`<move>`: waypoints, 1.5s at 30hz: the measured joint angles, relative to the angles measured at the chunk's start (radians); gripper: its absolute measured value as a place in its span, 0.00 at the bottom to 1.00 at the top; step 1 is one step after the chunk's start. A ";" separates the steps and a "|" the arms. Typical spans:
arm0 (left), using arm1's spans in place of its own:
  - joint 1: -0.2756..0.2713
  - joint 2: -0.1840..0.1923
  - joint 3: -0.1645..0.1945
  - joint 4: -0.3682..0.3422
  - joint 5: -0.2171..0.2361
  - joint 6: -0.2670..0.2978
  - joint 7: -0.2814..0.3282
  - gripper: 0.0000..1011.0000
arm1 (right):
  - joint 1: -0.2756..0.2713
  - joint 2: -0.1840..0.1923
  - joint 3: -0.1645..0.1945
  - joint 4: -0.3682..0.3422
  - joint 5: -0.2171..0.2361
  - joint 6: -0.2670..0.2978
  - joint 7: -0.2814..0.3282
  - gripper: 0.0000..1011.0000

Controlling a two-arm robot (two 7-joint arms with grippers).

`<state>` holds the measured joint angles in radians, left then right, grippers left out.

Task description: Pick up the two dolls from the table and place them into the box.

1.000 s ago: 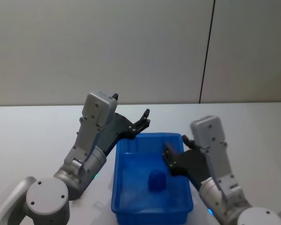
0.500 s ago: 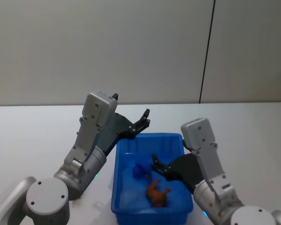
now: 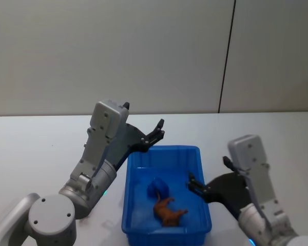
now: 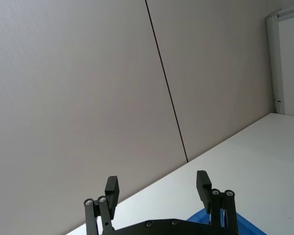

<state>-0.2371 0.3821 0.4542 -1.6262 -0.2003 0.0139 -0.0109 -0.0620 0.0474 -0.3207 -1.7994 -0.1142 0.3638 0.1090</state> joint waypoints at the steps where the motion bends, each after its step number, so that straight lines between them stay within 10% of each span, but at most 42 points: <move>1: 0.000 0.000 0.000 0.000 0.000 0.000 0.000 0.99 | -0.008 0.009 0.005 -0.007 0.006 -0.003 -0.001 0.99; 23: 0.038 0.036 -0.014 -0.039 -0.002 0.015 0.036 0.99 | -0.071 0.082 0.051 -0.061 0.043 -0.032 -0.017 0.99; 45: 0.239 0.206 -0.071 -0.134 -0.115 0.006 0.209 0.99 | -0.082 0.095 0.060 -0.071 0.050 -0.038 -0.020 0.99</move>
<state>0.0017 0.5879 0.3831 -1.7597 -0.3152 0.0199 0.1983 -0.1444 0.1427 -0.2611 -1.8707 -0.0639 0.3263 0.0892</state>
